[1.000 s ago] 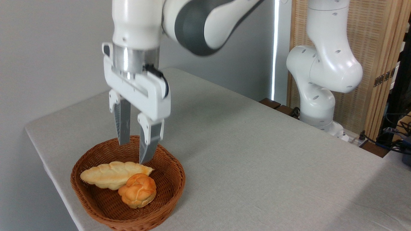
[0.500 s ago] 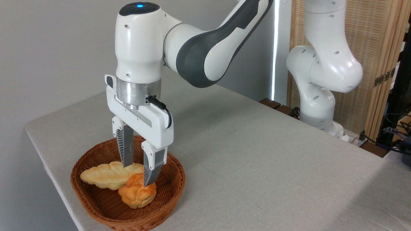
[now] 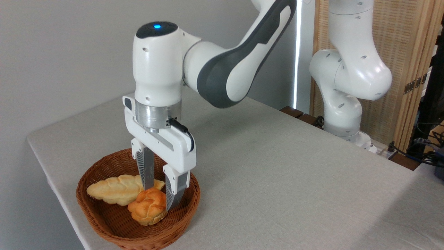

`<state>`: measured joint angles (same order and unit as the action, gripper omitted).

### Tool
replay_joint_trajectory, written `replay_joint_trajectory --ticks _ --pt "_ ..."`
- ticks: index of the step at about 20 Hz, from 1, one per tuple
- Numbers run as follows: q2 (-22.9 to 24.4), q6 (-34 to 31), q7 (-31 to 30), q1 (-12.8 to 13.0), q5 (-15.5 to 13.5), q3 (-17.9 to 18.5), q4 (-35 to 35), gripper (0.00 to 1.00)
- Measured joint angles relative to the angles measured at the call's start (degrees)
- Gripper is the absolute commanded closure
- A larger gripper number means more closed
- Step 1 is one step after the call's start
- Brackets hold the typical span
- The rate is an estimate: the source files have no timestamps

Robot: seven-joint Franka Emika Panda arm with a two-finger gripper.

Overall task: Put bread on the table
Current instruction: 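Close the gripper fingers around the round orange bun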

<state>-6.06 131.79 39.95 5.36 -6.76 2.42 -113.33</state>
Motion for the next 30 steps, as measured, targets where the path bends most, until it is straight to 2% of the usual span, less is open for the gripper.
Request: replay_joint_trajectory --ticks 7,13,16,30 --pt "-1.7 5.1 0.0 -0.3 0.0 0.0 -1.4 0.0" --pt "-1.7 5.1 0.0 -0.5 0.0 0.0 -1.4 0.33" --pt "-1.7 5.1 0.0 -0.5 0.0 0.0 -1.4 0.42" --pt "-1.8 5.1 0.0 -0.5 0.0 0.0 -1.4 0.44"
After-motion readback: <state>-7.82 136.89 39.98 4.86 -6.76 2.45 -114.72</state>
